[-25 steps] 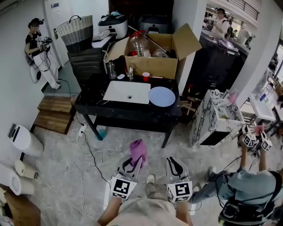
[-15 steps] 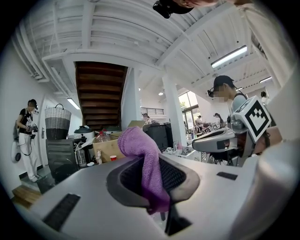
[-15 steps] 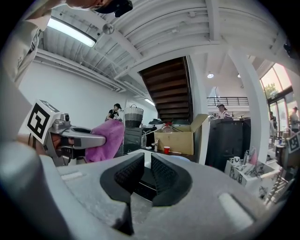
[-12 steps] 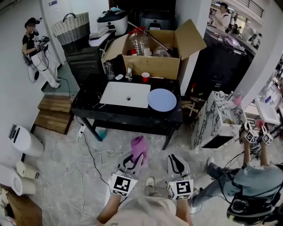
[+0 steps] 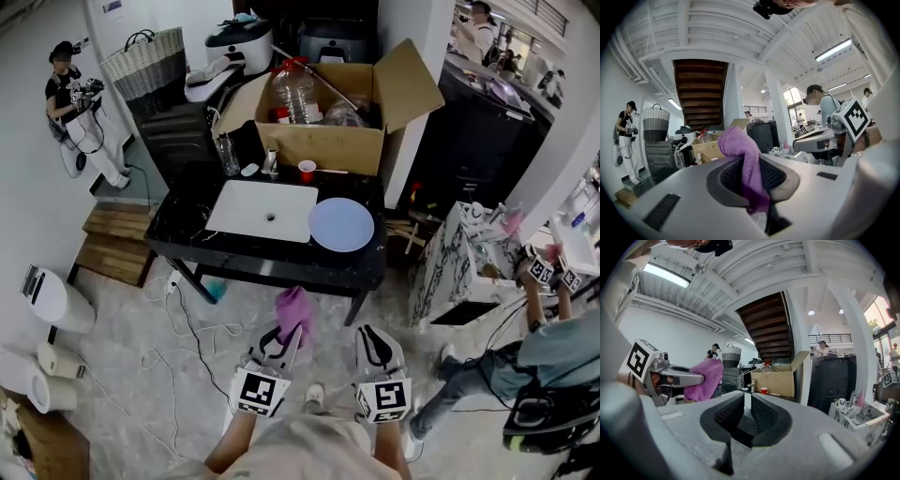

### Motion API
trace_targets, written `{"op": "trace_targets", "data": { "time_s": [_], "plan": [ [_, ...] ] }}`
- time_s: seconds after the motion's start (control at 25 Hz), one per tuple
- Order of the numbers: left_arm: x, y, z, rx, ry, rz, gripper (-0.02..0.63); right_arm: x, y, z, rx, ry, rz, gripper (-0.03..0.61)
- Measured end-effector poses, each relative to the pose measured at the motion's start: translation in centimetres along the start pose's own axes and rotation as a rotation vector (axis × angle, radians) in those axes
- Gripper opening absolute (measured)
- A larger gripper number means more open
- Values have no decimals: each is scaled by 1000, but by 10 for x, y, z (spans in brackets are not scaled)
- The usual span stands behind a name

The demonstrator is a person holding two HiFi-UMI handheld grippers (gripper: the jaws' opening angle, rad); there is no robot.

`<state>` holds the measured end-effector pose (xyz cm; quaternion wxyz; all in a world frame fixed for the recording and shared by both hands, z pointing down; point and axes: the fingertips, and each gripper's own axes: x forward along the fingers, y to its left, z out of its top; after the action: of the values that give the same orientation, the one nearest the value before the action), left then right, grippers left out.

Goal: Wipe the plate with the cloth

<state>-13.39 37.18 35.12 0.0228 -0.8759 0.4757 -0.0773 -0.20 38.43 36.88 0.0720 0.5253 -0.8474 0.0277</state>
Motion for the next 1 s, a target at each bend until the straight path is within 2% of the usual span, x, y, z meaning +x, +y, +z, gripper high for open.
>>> {"op": "trace_targets", "data": {
  "time_s": [0.2,0.36,0.44,0.68,1.0],
  "plan": [
    [24,6,4,0,14,28,58,20,-20,2,16,8,20,43],
    [38,8,11,31,9,49,58,34,-36,5,18,0,53,43],
    [41,9,9,15,28,67,58,40,-40,6,20,-4,68,43],
    [47,18,9,10,45,102,58,56,-43,10,32,-18,106,43],
    [63,37,0,6,56,106,58,77,-47,6,33,-4,104,43]
  ]
}}
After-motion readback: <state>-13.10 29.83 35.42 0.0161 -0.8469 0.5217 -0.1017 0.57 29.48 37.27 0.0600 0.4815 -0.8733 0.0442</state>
